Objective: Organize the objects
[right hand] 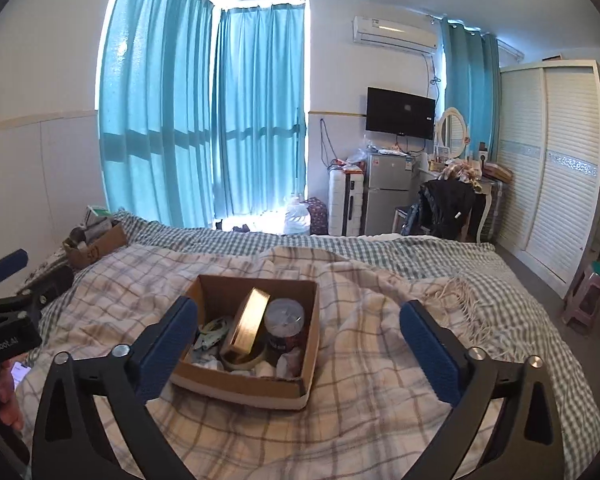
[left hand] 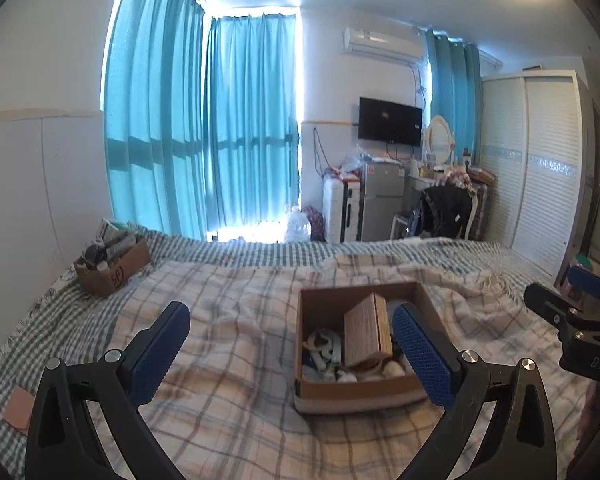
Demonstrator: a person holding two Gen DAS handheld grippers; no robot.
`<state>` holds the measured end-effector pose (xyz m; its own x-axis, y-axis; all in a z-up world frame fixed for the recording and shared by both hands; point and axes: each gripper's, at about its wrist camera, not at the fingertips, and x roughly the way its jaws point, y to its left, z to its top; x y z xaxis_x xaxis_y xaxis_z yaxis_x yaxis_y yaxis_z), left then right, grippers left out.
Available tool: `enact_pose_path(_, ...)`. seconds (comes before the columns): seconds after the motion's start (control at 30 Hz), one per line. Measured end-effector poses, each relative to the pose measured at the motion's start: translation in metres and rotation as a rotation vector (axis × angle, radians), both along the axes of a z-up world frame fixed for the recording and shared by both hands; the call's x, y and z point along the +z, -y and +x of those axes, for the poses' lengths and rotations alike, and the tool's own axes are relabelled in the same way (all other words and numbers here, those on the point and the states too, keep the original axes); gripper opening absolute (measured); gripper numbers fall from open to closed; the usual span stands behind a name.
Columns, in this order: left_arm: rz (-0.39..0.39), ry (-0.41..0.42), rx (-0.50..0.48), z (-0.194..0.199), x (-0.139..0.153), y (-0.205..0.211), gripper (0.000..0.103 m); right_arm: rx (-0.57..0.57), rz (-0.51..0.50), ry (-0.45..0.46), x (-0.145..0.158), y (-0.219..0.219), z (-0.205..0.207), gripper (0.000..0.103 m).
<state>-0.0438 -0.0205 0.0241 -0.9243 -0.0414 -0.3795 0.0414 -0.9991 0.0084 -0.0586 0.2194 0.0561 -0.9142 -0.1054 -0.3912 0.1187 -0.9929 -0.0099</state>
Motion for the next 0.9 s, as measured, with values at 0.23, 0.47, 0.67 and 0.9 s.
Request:
enact_pose_path(0.23, -0.002, -0.003, 0.01, 0.008, -0.007, 0.002, 0.103, -0.02, 0.003, -0.003, -0.008, 0.001, 0.006, 0.103)
enact_pose_path(0.47, -0.042, -0.02, 0.003, 0.014, -0.007, -0.006, 0.103, -0.039, -0.013, 0.034, -0.018, -0.005, 0.001, 0.103)
enact_pose_path(0.67, -0.035, 0.009, -0.006, 0.009, -0.015, -0.01, 0.103, -0.063, 0.018, 0.026, -0.021, -0.006, 0.001, 0.103)
enact_pose_path(0.9, -0.027, 0.013, -0.022, 0.01, -0.015, -0.012, 0.103, -0.059, 0.018, 0.03, -0.024, -0.006, 0.0, 0.103)
